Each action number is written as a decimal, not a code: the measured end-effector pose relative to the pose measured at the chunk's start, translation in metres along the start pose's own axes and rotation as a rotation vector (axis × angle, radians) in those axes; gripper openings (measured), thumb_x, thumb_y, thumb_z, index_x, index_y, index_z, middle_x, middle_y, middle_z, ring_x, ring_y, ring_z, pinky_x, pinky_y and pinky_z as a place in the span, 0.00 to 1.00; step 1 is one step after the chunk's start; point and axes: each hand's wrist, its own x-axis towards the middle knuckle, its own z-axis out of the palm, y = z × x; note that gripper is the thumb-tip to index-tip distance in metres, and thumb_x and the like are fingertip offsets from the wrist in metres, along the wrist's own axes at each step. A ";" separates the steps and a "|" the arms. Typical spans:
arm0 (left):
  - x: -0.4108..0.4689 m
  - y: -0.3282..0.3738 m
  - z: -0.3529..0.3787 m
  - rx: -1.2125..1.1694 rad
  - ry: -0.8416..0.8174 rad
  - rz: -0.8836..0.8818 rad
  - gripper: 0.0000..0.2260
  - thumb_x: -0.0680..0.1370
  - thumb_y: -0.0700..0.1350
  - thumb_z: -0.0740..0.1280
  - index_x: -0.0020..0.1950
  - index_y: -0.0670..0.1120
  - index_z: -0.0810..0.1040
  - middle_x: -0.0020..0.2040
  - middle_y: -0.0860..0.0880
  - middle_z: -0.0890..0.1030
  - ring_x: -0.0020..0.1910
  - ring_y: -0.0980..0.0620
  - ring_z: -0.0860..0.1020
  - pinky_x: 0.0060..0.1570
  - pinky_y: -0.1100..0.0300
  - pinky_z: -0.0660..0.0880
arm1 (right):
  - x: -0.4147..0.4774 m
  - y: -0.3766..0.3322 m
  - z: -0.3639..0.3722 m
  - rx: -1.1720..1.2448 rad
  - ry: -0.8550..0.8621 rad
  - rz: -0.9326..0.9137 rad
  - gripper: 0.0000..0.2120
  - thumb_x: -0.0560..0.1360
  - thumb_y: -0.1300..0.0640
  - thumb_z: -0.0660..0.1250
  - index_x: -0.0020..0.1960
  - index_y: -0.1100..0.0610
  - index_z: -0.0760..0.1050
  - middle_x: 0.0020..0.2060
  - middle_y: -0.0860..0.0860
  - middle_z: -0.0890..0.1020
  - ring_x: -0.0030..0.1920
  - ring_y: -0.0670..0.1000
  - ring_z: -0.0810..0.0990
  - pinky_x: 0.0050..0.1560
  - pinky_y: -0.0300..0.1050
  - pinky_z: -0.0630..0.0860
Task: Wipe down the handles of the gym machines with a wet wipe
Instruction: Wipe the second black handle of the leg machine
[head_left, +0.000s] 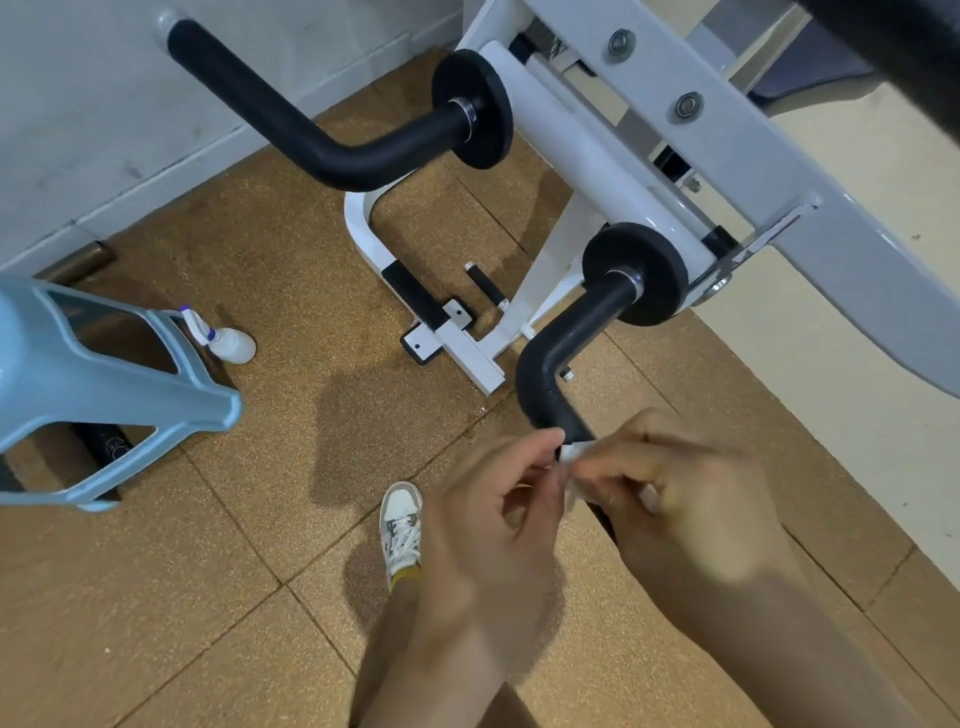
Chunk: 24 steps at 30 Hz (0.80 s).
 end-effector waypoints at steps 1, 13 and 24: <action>0.002 0.000 0.000 0.016 0.006 0.009 0.14 0.75 0.40 0.70 0.53 0.59 0.81 0.47 0.60 0.81 0.45 0.60 0.81 0.42 0.67 0.78 | 0.006 0.000 0.000 0.014 -0.006 0.010 0.12 0.68 0.63 0.75 0.33 0.47 0.80 0.36 0.41 0.78 0.39 0.41 0.76 0.36 0.32 0.70; 0.013 0.001 -0.002 0.041 0.040 -0.008 0.20 0.75 0.39 0.69 0.51 0.67 0.78 0.45 0.60 0.81 0.45 0.61 0.80 0.44 0.68 0.78 | 0.041 -0.010 0.008 0.130 0.013 0.152 0.05 0.70 0.57 0.74 0.38 0.48 0.83 0.38 0.40 0.78 0.42 0.39 0.75 0.39 0.26 0.68; 0.022 0.001 -0.002 0.199 0.148 0.096 0.13 0.77 0.44 0.68 0.59 0.58 0.79 0.50 0.63 0.74 0.48 0.62 0.77 0.47 0.75 0.71 | 0.056 -0.008 0.013 0.267 0.062 0.230 0.02 0.71 0.53 0.73 0.41 0.46 0.83 0.37 0.43 0.79 0.40 0.40 0.76 0.40 0.32 0.70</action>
